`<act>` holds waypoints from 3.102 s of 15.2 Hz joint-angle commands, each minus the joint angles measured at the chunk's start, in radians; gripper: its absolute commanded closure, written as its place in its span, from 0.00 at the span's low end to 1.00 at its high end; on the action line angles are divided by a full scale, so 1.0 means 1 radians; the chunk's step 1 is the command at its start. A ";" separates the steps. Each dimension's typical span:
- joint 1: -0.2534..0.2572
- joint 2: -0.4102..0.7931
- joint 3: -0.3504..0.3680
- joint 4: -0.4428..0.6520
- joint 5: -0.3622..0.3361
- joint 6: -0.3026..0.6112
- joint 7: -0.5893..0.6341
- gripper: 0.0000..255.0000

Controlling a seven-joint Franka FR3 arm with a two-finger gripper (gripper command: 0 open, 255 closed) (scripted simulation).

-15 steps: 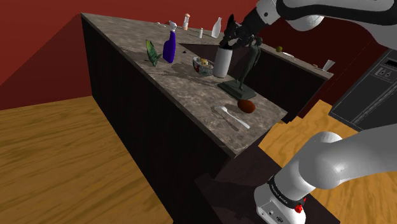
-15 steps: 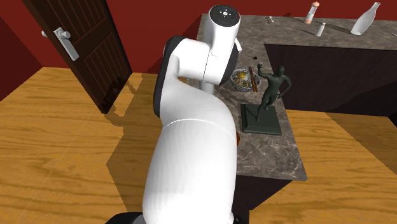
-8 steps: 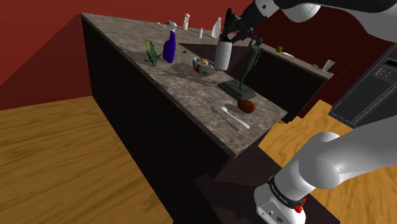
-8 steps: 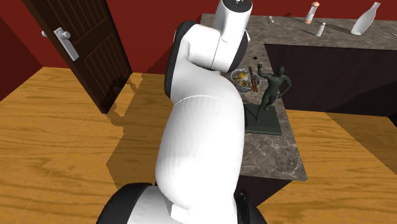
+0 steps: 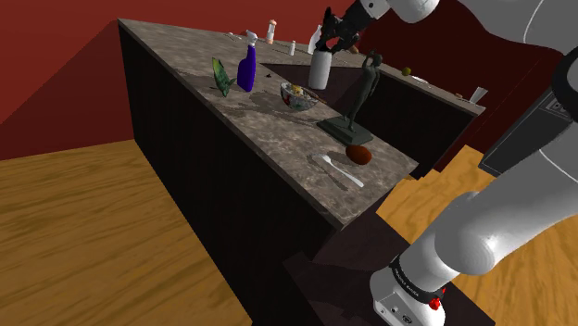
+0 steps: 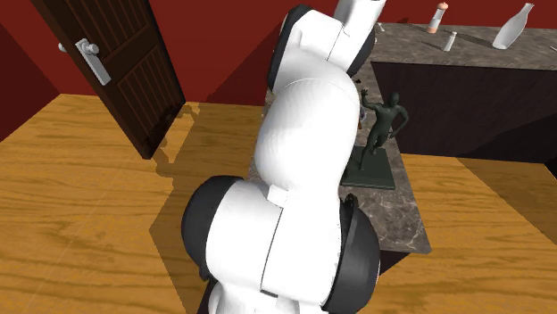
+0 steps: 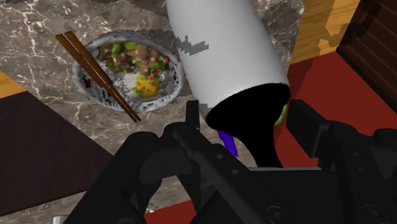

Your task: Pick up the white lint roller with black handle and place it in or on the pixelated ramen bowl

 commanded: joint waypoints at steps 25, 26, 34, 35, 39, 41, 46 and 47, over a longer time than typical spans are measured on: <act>-0.173 0.632 -0.071 0.685 0.268 -0.138 -0.219 1.00; -0.170 0.628 -0.071 0.665 0.269 -0.123 -0.224 1.00; -0.164 0.619 -0.069 0.620 0.273 -0.089 -0.237 1.00; -0.164 0.619 -0.069 0.620 0.273 -0.089 -0.237 1.00; -0.163 0.619 -0.069 0.619 0.272 -0.088 -0.236 0.00; -0.162 0.619 -0.069 0.618 0.272 -0.087 -0.236 0.00; -0.173 0.554 -0.083 0.632 0.255 -0.166 -0.228 0.00; -0.173 0.554 -0.083 0.632 0.255 -0.166 -0.228 0.00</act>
